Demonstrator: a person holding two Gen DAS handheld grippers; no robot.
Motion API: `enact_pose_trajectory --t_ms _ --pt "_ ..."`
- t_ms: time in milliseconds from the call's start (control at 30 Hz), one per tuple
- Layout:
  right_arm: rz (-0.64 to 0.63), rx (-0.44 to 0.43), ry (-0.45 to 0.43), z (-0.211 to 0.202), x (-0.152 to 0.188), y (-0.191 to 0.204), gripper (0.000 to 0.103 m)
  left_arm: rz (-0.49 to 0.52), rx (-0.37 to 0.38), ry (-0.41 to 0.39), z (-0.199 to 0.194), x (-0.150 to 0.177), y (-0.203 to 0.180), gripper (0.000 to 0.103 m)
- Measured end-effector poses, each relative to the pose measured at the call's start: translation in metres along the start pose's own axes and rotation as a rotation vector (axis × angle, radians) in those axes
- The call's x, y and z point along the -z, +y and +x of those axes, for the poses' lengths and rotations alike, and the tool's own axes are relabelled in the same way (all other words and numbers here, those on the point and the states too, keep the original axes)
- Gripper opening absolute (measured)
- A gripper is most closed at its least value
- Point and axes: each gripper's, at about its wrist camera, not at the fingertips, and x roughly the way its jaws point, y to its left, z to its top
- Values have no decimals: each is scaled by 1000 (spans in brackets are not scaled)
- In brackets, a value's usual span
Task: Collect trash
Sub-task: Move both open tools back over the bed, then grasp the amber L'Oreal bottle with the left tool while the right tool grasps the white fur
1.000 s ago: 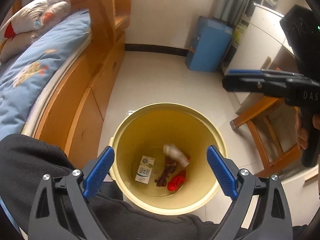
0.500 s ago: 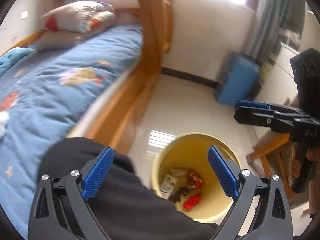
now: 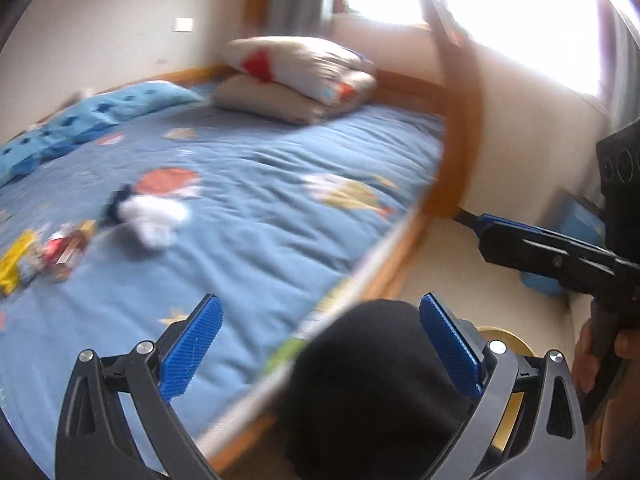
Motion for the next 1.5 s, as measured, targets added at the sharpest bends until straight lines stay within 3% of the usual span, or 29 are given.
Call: enact_pose_trajectory --t_ms 300,467,767,1100,1133,1167,1267,1500 --pt "-115 -78 13 75 -34 43 61 -126 -258 -77 -17 -8 96 99" --pt "-200 -68 23 124 -46 64 61 -212 -338 -78 -15 -4 147 99" --pt "-241 -67 52 194 -65 71 61 -292 -374 -87 -3 -2 205 99" --pt "-208 -51 157 267 -70 53 64 -374 -347 -13 42 -4 256 99" --pt "-212 -47 163 273 -71 52 69 -379 -344 -5 46 -4 261 99" --pt "-221 -42 175 282 -71 51 74 -383 -343 1 49 -4 265 99" --pt "-256 9 186 306 -73 49 76 -391 -344 18 58 -4 273 99" --pt "-296 86 275 358 -68 41 76 -401 -336 50 71 -4 287 99"
